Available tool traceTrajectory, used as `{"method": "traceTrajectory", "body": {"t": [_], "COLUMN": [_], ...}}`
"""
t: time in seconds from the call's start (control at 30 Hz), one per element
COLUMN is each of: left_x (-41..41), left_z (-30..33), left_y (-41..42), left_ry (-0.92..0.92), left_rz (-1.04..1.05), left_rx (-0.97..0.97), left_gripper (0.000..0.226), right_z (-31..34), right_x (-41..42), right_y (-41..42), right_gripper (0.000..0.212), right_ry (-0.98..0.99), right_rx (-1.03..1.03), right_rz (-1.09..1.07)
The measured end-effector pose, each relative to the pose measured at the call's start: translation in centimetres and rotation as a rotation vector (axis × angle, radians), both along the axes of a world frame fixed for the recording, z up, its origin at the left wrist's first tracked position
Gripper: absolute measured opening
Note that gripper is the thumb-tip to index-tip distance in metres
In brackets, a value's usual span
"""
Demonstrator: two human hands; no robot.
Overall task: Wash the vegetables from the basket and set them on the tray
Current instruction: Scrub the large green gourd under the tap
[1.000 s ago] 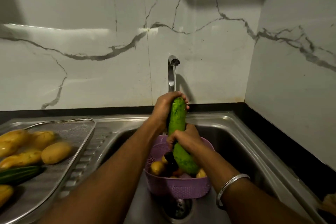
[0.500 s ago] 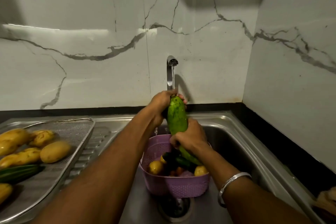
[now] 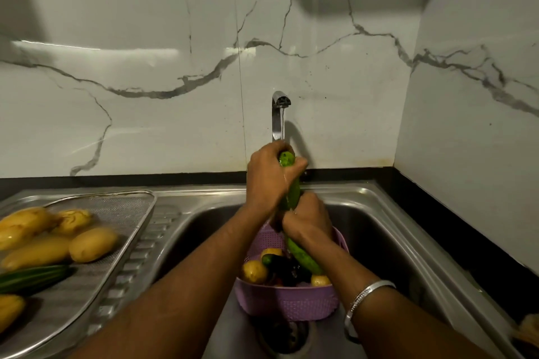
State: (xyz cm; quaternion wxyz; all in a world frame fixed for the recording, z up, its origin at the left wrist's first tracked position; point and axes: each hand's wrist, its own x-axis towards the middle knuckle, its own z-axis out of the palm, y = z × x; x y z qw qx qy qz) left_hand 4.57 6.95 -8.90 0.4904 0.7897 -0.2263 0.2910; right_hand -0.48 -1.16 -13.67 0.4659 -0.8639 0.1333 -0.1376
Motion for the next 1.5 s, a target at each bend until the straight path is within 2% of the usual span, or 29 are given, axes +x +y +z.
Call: {"method": "traceTrajectory", "body": {"t": [0.1,0.17,0.27,0.33,0.4,0.47,0.57,0.63,0.7,0.8,0.93,1.07,1.13,1.2,1.23,1.3,1.37,1.43,1.5], "left_x": [0.2,0.1,0.0,0.2,0.3,0.3,0.2,0.2,0.2,0.5,0.4,0.4,0.5,0.4,0.2,0.1,0.2,0.4,0.6], "left_z": [2.3,3.1,2.6,1.7,0.5,-0.7,-2.0,-2.4,-1.9,-0.2,1.8,1.1,0.1,-0.8,-1.1,-2.2,-3.0,-3.2,-3.0], "left_y": [0.6,1.1,1.6,1.7,1.3,0.4,-0.7,-0.9,-0.6,0.2,0.6,1.5,1.7,1.2,0.8,-0.2,-1.1,-1.4,-1.4], "left_ry": [0.228,0.395,0.764,0.879,0.824,0.64,0.325,0.139,0.045,0.139,0.42,0.751,0.794,0.743,0.68,0.499,0.341,0.288,0.248], "left_rz": [-0.041,-0.155,-0.508,-0.696,-0.736,-0.588,-0.224,-0.09,-0.01,-0.03,-0.298,-0.644,-0.745,-0.672,-0.562,-0.3,-0.164,-0.071,0.058], "left_rx": [0.041,-0.009,-0.23,-0.421,-0.585,-0.622,-0.387,-0.19,-0.076,0.019,-0.012,-0.249,-0.439,-0.572,-0.565,-0.407,-0.26,-0.165,-0.077], "left_gripper": [0.018,0.026,0.035,0.031,0.027,0.029,0.041,0.043,0.038,0.031,0.026,0.033,0.031,0.036,0.043,0.058,0.061,0.067,0.07], "right_z": [0.3,0.2,-0.4,-0.5,-0.5,-0.6,-0.8,-0.8,-0.7,-0.8,-1.0,-0.3,-0.1,-0.4,-0.6,-0.9,-1.0,-1.3,-1.4], "right_x": [-0.6,-0.7,-0.5,-0.3,-0.1,0.4,1.1,1.5,1.4,0.8,0.1,-0.5,-0.7,-0.2,0.4,1.2,1.6,1.8,1.7], "right_y": [-0.6,-1.0,-1.5,-1.6,-1.5,-1.1,-0.3,-0.1,0.0,-0.6,-1.5,-2.1,-1.9,-1.6,-1.3,-1.0,-0.8,-1.0,-1.1], "right_gripper": [0.032,0.043,0.066,0.063,0.05,0.044,0.03,0.022,0.026,0.042,0.059,0.052,0.045,0.046,0.047,0.037,0.025,0.024,0.023], "right_ry": [0.003,0.03,0.103,0.109,0.089,0.062,0.039,0.029,0.031,0.026,0.046,0.086,0.087,0.067,0.06,0.053,0.056,0.054,0.044], "right_rx": [-0.04,-0.024,0.074,0.151,0.198,0.201,0.201,0.168,0.115,0.086,0.212,0.269,0.275,0.28,0.254,0.163,0.081,0.076,0.09], "right_rz": [0.074,0.135,0.212,0.221,0.21,0.182,0.107,0.052,0.037,0.085,0.18,0.262,0.295,0.259,0.205,0.083,-0.026,-0.033,0.059]}}
